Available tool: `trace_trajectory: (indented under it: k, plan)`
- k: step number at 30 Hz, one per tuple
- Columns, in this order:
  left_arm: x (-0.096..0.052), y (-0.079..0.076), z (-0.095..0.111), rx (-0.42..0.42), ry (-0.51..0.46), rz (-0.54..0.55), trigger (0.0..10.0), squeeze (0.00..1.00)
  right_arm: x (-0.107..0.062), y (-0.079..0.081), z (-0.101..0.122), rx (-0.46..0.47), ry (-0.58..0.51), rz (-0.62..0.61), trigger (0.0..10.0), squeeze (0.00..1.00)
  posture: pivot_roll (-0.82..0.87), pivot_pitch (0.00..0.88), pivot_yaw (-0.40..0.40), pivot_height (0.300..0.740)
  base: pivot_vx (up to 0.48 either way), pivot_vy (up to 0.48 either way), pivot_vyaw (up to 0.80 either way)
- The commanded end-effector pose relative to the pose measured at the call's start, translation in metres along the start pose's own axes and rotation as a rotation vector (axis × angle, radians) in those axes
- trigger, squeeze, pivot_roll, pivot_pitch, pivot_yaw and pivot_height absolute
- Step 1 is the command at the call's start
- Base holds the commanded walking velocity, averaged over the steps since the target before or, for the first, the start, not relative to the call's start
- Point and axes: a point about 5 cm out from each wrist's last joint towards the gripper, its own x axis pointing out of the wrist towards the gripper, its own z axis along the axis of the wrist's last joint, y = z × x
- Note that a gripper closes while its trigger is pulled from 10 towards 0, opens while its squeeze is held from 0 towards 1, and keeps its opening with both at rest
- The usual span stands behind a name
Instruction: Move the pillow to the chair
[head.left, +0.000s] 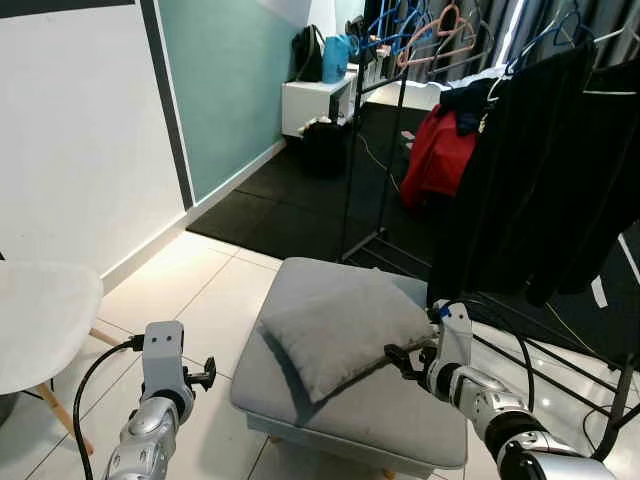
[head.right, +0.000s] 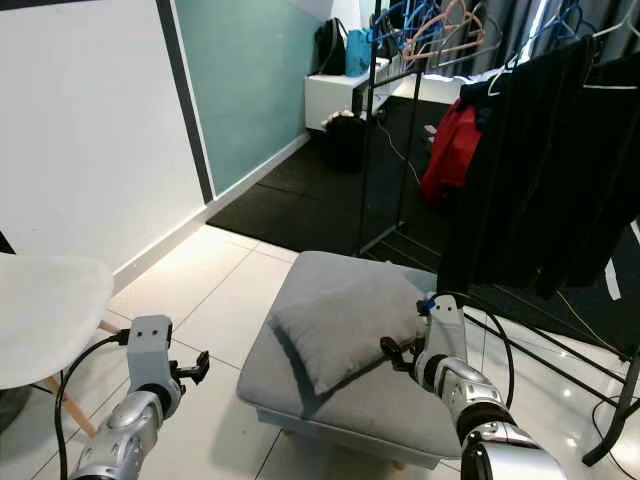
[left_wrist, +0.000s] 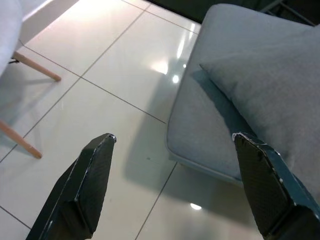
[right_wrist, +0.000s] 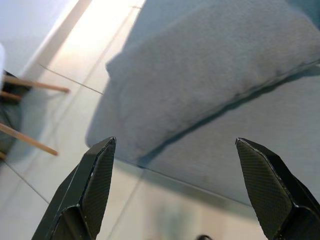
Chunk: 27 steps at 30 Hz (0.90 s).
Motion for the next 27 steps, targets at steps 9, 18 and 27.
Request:
trace_trajectory:
  k: [9,18,27]
  plan:
    - [-0.001,0.001,0.016,-0.025,-0.069,-0.011,10.0,0.00,0.001,0.003,0.015,0.211,-0.074,0.032,10.0,0.00,-0.14,0.030,-0.031,0.652,0.000,0.000,0.00]
    - [-0.001,0.000,0.020,-0.007,-0.086,-0.021,10.0,0.00,0.001,0.002,0.016,0.210,-0.077,0.024,10.0,0.00,-0.14,0.034,-0.028,0.632,0.000,0.000,0.00]
    - [-0.004,0.000,0.022,0.000,-0.084,-0.019,10.0,0.00,0.002,0.005,0.014,0.245,-0.075,0.039,10.0,0.00,-0.14,0.048,-0.021,0.602,0.000,0.000,0.00]
